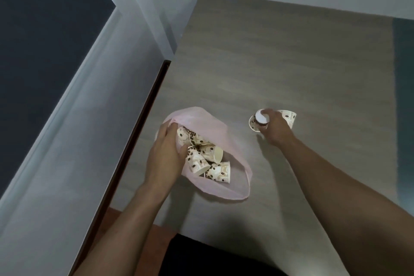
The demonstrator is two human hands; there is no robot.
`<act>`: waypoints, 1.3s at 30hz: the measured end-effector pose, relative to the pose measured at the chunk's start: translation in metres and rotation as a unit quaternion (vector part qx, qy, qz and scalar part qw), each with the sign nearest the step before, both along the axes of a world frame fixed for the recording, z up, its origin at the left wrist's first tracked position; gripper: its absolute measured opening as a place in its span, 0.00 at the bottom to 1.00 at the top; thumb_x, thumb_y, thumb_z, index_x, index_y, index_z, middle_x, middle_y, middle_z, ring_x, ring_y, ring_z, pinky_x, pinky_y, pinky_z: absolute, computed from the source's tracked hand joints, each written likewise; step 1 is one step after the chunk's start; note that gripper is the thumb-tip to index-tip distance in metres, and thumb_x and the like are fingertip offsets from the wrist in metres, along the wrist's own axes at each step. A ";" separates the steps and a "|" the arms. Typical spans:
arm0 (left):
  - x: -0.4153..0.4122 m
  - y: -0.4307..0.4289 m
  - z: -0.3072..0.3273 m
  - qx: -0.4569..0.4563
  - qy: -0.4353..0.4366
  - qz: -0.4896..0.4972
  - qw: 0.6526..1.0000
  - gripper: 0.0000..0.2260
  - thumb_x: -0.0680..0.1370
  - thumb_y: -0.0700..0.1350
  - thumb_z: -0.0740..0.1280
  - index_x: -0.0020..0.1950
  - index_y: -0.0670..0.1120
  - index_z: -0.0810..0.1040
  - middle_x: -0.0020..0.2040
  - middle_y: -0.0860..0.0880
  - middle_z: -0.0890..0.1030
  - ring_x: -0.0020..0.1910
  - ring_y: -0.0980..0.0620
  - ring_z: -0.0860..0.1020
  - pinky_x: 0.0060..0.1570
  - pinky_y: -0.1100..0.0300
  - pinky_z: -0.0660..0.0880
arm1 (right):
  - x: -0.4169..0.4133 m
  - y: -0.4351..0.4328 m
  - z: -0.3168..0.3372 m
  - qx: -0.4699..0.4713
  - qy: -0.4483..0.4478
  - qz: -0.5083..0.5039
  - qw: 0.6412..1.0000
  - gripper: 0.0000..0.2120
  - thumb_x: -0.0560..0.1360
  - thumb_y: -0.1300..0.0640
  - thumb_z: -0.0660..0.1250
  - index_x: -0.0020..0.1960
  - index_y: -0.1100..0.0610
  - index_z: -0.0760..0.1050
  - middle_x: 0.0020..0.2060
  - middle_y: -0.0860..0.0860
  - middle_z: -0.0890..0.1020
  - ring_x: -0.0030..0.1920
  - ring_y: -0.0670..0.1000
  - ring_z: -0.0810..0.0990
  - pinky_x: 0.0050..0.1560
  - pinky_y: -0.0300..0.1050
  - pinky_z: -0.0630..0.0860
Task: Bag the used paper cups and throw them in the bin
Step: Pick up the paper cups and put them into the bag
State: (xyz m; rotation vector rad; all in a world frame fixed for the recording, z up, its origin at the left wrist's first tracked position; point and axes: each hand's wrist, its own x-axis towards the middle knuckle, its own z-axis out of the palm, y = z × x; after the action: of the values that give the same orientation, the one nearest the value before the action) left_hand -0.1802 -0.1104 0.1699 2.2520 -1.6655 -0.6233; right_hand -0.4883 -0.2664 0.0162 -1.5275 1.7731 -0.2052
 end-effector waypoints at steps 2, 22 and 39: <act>0.000 0.003 -0.004 0.016 0.024 -0.004 1.000 0.28 0.82 0.38 0.70 0.82 0.45 0.69 0.80 0.47 0.70 0.76 0.43 0.74 0.73 0.48 0.73 | -0.001 0.001 -0.006 -0.001 0.014 0.006 1.000 0.23 0.78 0.60 0.75 0.71 0.55 0.74 0.67 0.62 0.78 0.63 0.65 0.81 0.60 0.55 0.75; 0.029 -0.005 0.019 0.087 0.184 -0.066 0.977 0.36 0.82 0.34 0.67 0.87 0.57 0.63 0.86 0.56 0.65 0.84 0.53 0.65 0.83 0.47 0.65 | 0.020 0.090 0.034 0.037 -0.255 -0.247 0.934 0.18 0.78 0.41 0.74 0.57 0.54 0.80 0.54 0.54 0.88 0.45 0.54 0.89 0.49 0.51 0.86; 0.021 -0.003 0.027 0.083 0.235 -0.087 0.965 0.32 0.83 0.35 0.62 0.87 0.53 0.64 0.86 0.56 0.65 0.82 0.50 0.69 0.81 0.55 0.65 | 0.170 0.155 0.098 0.043 -0.292 -0.120 0.948 0.30 0.82 0.31 0.64 0.43 0.56 0.85 0.40 0.50 0.90 0.38 0.52 0.90 0.38 0.41 0.79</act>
State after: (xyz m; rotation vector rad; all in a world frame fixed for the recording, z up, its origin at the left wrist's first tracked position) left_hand -0.1594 -0.1135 0.1967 1.8654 -1.6151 -1.2694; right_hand -0.3184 -0.1114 0.1141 -1.0388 1.4526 -0.6250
